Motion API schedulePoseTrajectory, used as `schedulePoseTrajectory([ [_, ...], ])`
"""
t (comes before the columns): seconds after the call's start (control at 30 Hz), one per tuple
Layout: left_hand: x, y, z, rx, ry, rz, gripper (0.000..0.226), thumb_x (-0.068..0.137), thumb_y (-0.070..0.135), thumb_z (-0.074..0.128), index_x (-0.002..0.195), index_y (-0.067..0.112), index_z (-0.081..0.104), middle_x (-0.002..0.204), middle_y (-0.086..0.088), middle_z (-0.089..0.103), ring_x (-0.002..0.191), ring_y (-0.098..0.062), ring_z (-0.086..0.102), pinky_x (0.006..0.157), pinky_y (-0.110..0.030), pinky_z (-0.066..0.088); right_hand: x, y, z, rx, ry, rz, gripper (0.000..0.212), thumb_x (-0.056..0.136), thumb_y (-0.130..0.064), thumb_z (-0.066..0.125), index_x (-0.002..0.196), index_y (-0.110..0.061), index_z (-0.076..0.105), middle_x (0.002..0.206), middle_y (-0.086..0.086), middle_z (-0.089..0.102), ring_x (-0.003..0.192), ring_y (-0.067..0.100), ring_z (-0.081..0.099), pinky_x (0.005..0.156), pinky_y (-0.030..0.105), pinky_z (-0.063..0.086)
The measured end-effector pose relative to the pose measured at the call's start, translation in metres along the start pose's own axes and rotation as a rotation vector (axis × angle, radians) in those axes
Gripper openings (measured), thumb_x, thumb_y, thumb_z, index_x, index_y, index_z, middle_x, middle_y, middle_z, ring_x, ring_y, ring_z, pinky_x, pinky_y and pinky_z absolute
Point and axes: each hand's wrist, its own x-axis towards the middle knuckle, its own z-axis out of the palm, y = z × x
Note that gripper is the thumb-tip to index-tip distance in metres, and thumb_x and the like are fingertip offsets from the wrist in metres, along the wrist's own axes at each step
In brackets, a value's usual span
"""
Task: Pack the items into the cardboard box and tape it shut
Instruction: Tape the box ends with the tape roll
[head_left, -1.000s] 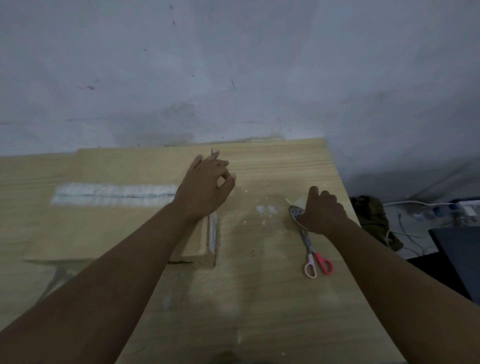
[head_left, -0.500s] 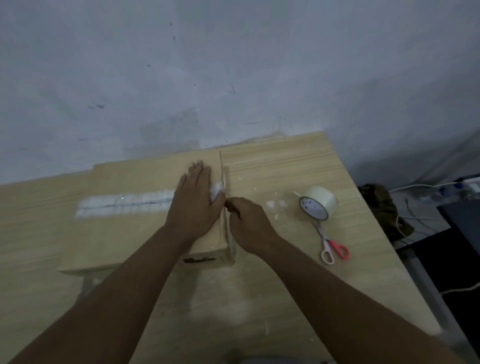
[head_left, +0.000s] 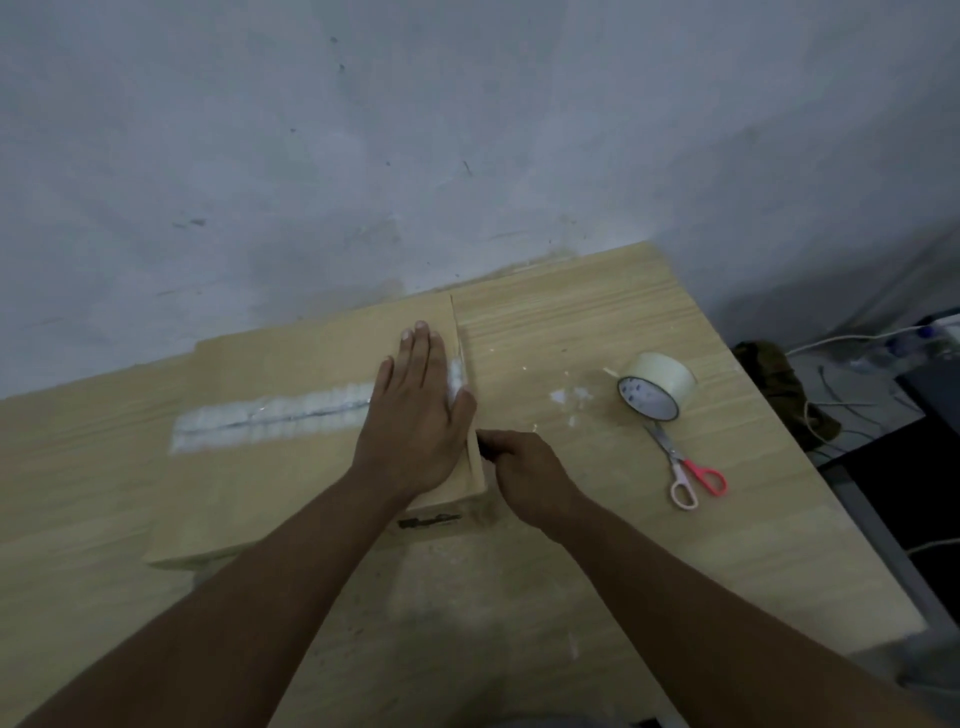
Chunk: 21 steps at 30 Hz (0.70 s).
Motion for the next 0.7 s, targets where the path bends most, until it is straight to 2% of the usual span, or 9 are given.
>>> schedulePoseTrajectory([
  [0.13, 0.001, 0.001, 0.002, 0.003, 0.015, -0.001, 0.074, 0.096, 0.053, 0.008, 0.155, 0.011, -0.005, 0.162, -0.004, -0.013, 0.148, -0.012, -0.016, 0.121, -0.034, -0.004, 0.013, -0.015, -0.006, 0.147, 0.083, -0.033, 0.047, 0.089, 0.001, 0.035, 0.122, -0.015, 0.065, 0.122, -0.001, 0.066, 0.114, 0.007, 0.060, 0.103, 0.026, 0.045],
  [0.3, 0.001, 0.000, 0.002, -0.036, 0.010, 0.003, 0.075, 0.094, 0.055, 0.006, 0.154, 0.012, -0.007, 0.162, -0.002, -0.015, 0.147, -0.011, -0.018, 0.119, -0.029, -0.008, 0.008, -0.002, 0.004, 0.083, 0.053, 0.033, 0.052, 0.081, -0.008, 0.037, 0.121, -0.023, 0.065, 0.120, -0.003, 0.067, 0.114, 0.010, 0.060, 0.103, 0.035, 0.046],
  [0.4, 0.002, 0.001, 0.003, -0.051, 0.017, 0.004, 0.075, 0.093, 0.055, 0.006, 0.154, 0.013, -0.008, 0.161, -0.001, -0.016, 0.147, -0.010, -0.019, 0.120, -0.029, -0.007, 0.014, -0.009, 0.003, 0.184, 0.052, 0.109, 0.041, 0.089, -0.011, 0.041, 0.114, -0.027, 0.070, 0.114, -0.007, 0.070, 0.105, 0.007, 0.063, 0.098, 0.032, 0.050],
  [0.5, 0.002, 0.001, 0.003, -0.052, 0.017, -0.006, 0.075, 0.094, 0.054, 0.007, 0.154, 0.014, -0.009, 0.161, 0.000, -0.016, 0.146, -0.008, -0.020, 0.120, -0.029, -0.006, 0.018, -0.015, 0.002, 0.266, 0.077, 0.129, 0.037, 0.090, -0.014, 0.044, 0.119, -0.022, 0.067, 0.119, -0.005, 0.068, 0.109, 0.007, 0.062, 0.099, 0.030, 0.048],
  [0.6, 0.002, 0.001, 0.003, -0.051, 0.011, -0.004, 0.076, 0.093, 0.055, 0.007, 0.154, 0.013, -0.008, 0.162, 0.000, -0.015, 0.147, -0.008, -0.019, 0.120, -0.029, -0.005, 0.011, -0.005, 0.005, 0.206, 0.044, 0.139, 0.051, 0.078, -0.019, 0.041, 0.123, -0.026, 0.064, 0.121, -0.005, 0.067, 0.113, 0.012, 0.060, 0.103, 0.036, 0.047],
  [0.7, 0.001, 0.001, 0.002, -0.057, 0.013, -0.006, 0.076, 0.092, 0.056, 0.006, 0.154, 0.014, -0.008, 0.162, 0.000, -0.015, 0.147, -0.008, -0.019, 0.120, -0.029, -0.006, 0.005, -0.017, 0.004, 0.041, 0.041, 0.132, 0.037, 0.086, -0.017, 0.042, 0.107, -0.023, 0.073, 0.104, -0.001, 0.073, 0.098, 0.019, 0.065, 0.092, 0.037, 0.051],
])
